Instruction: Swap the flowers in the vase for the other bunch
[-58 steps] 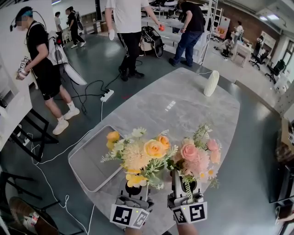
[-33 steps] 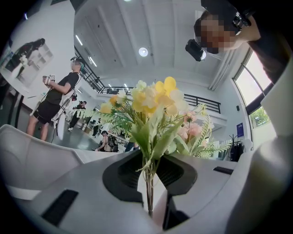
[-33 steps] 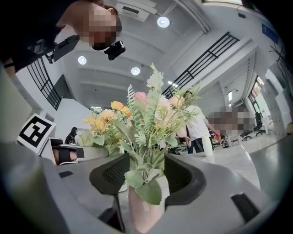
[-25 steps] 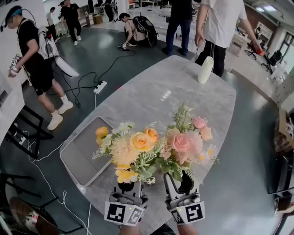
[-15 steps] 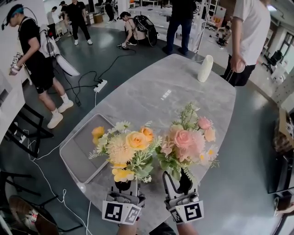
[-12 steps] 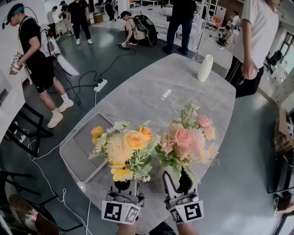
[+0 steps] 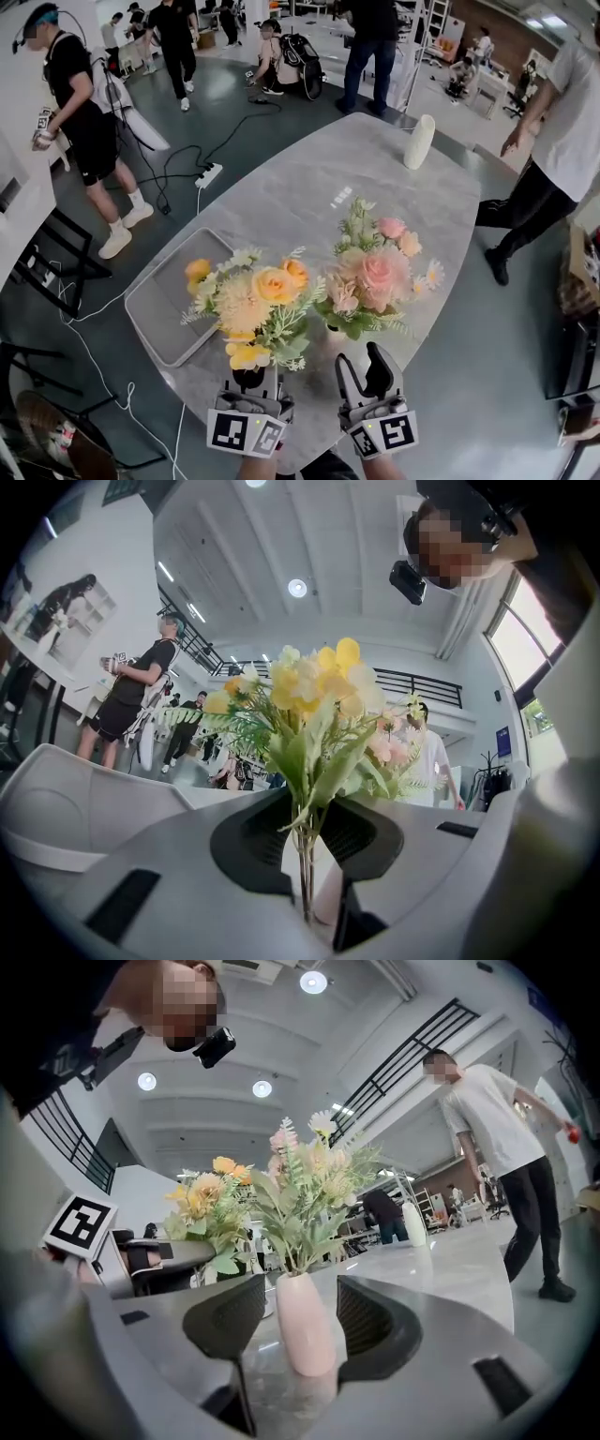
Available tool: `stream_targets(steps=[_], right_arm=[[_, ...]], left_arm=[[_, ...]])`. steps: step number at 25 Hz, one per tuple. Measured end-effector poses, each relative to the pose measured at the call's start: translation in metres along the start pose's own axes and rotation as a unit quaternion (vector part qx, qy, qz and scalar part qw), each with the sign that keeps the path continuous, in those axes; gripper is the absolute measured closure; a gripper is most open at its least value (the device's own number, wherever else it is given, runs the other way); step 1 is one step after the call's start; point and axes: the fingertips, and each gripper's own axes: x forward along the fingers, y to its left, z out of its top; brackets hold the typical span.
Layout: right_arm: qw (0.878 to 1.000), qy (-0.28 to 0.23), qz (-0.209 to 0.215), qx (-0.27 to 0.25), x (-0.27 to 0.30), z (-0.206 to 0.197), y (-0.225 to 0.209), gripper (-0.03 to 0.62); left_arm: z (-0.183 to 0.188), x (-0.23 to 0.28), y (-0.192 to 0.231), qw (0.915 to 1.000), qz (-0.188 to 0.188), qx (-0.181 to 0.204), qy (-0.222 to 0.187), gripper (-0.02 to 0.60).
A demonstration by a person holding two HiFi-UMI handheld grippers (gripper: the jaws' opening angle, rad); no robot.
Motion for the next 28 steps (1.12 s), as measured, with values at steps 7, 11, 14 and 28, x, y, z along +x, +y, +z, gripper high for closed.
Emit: stream_targets(steps=[7, 11, 14, 28], right_arm=[[0.999, 0.007, 0.036, -0.025, -0.003, 0.005, 0.024, 0.391], [0.998, 0.001, 0.052, -0.042, -0.008, 0.015, 0.027, 0.471], [0.996, -0.001, 0.065, -0.053, -0.011, 0.026, 0.03, 0.526], [0.994, 0.0, 0.098, -0.055, -0.033, 0.071, 0.048, 0.566]], left_arm=[[0.006, -0.012, 0.005, 1.0, 0.0, 0.003, 0.001, 0.498], [0.009, -0.021, -0.001, 1.0, 0.0, 0.007, -0.002, 0.499], [0.015, -0.026, -0.005, 0.9999, -0.001, 0.011, -0.003, 0.499], [0.053, -0.048, -0.039, 0.9994, -0.019, 0.003, -0.029, 0.498]])
